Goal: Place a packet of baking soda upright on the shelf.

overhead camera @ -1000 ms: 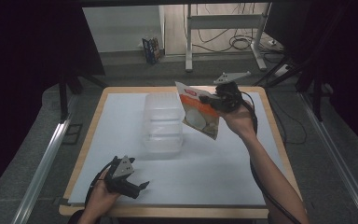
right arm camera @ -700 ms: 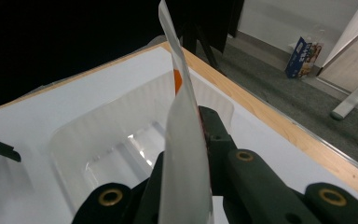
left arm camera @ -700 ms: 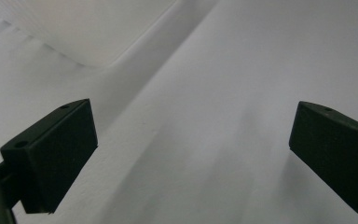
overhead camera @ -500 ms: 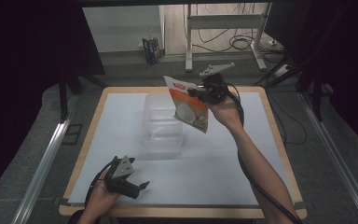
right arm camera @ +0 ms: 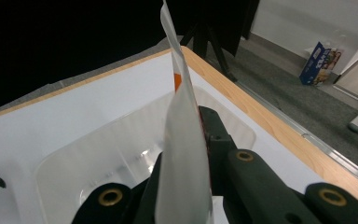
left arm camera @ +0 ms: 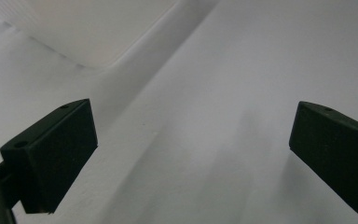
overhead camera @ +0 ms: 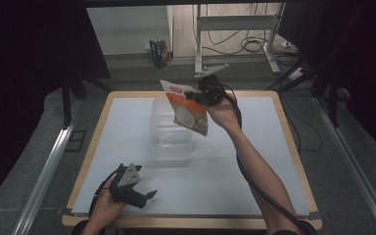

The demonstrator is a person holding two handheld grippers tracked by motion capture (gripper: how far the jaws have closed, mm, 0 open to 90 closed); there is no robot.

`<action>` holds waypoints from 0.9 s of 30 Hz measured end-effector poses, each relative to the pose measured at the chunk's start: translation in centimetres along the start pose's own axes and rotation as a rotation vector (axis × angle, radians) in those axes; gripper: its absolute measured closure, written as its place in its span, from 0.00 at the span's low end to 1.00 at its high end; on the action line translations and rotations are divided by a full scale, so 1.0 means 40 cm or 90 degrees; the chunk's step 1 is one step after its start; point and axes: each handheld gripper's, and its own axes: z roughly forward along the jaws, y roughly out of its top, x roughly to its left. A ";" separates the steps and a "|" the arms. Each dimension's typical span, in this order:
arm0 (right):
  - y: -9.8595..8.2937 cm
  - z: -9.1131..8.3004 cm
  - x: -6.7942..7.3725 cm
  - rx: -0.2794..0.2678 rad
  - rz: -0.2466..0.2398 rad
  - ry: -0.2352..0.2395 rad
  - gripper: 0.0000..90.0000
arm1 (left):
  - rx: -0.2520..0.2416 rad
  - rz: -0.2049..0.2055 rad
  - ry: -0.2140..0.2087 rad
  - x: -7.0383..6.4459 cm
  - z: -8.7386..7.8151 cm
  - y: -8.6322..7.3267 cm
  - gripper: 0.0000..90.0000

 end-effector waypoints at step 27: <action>0.034 0.174 0.052 -0.013 -0.003 0.047 0.98 | 0.001 0.004 -0.004 -0.001 -0.001 0.000 0.01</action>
